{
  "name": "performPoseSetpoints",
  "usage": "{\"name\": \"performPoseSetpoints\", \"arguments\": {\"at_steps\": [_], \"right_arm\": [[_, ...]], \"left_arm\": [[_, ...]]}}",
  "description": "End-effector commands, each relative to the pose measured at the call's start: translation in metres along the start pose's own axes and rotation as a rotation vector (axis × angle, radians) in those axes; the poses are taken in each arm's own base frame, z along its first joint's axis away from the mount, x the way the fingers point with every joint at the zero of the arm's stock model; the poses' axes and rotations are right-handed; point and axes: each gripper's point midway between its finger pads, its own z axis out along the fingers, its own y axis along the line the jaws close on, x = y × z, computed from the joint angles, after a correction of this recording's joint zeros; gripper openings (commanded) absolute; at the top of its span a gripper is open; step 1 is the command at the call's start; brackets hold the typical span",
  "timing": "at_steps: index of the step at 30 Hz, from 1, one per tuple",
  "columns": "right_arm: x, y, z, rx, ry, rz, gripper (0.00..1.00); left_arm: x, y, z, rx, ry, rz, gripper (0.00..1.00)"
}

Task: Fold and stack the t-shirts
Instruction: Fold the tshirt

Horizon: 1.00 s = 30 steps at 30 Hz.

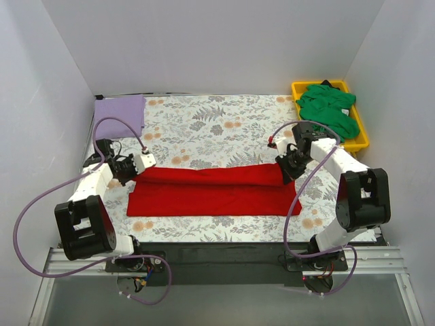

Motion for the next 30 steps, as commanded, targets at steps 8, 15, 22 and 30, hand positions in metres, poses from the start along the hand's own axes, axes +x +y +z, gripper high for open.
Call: {"name": "performPoseSetpoints", "arguments": {"at_steps": [8, 15, 22, 30], "right_arm": [[0.022, 0.008, 0.018, -0.047, 0.099, -0.011, 0.01], [0.027, 0.015, 0.006, -0.059, 0.111, -0.037, 0.2], [0.029, 0.025, -0.022, -0.055, 0.087, -0.098, 0.36], [-0.02, 0.007, -0.03, -0.126, -0.061, 0.062, 0.36]], "left_arm": [[0.014, -0.011, -0.001, 0.021, 0.049, 0.038, 0.06], [0.012, -0.038, -0.017, 0.134, 0.066, 0.019, 0.3], [-0.019, -0.03, -0.041, 0.185, -0.022, 0.005, 0.37], [-0.142, -0.034, -0.014, 0.253, -0.225, -0.038, 0.46]]}}
